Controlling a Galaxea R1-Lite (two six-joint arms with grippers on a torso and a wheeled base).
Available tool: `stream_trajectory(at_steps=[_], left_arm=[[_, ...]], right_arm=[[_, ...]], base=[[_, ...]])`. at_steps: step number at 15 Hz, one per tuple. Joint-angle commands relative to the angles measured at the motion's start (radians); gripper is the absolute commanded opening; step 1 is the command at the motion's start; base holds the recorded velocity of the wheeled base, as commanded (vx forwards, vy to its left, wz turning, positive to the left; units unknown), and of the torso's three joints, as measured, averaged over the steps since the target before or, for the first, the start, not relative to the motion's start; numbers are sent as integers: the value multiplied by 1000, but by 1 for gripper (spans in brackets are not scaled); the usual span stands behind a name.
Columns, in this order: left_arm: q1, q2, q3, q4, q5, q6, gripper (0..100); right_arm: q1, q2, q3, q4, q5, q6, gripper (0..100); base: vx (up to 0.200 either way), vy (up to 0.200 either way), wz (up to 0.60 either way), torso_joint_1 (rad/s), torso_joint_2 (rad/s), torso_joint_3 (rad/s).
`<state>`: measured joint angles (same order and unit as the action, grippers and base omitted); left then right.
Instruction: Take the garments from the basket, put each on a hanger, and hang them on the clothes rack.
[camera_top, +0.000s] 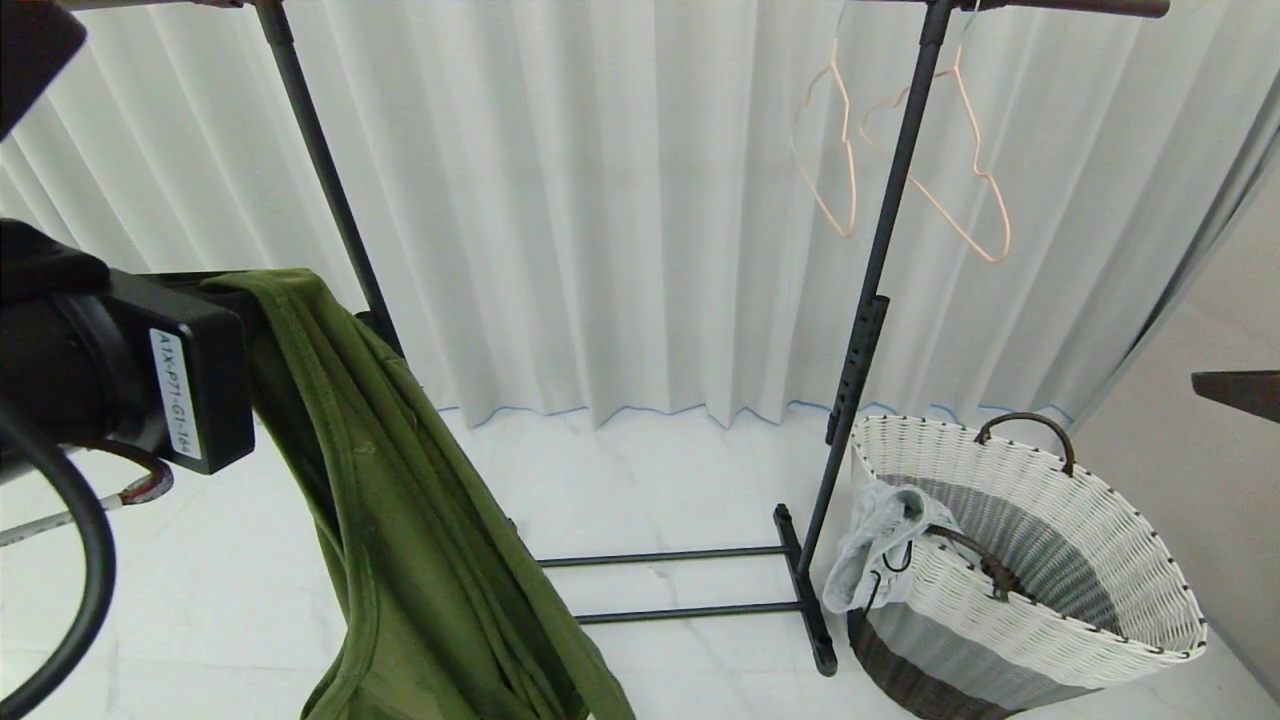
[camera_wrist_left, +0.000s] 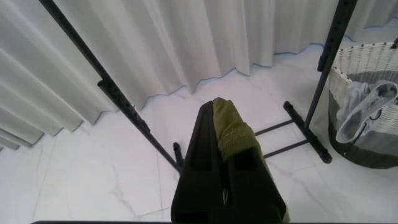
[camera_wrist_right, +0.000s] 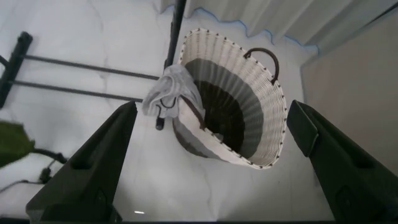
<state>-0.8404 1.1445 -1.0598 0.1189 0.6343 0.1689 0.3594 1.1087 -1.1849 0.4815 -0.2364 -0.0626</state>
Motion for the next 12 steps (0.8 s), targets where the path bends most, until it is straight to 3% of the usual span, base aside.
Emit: stream_trajectory(at_steps=[1,5,12], left_arm=[[1,-5,3,-1,1,1,0],[1,-29,4,-7,2,73,0],[0,-28,6,-7,-2,75,0]], right_arm=[[0,2,-1,0,0,3,100],[0,22,1,-49,0,3,100],[-16,54,2,-100,0,3,100]], base=[[0,0,0,144,-354,-207],[0,0,0,172,-444,-265],[0,0,0,215,-493,-280]])
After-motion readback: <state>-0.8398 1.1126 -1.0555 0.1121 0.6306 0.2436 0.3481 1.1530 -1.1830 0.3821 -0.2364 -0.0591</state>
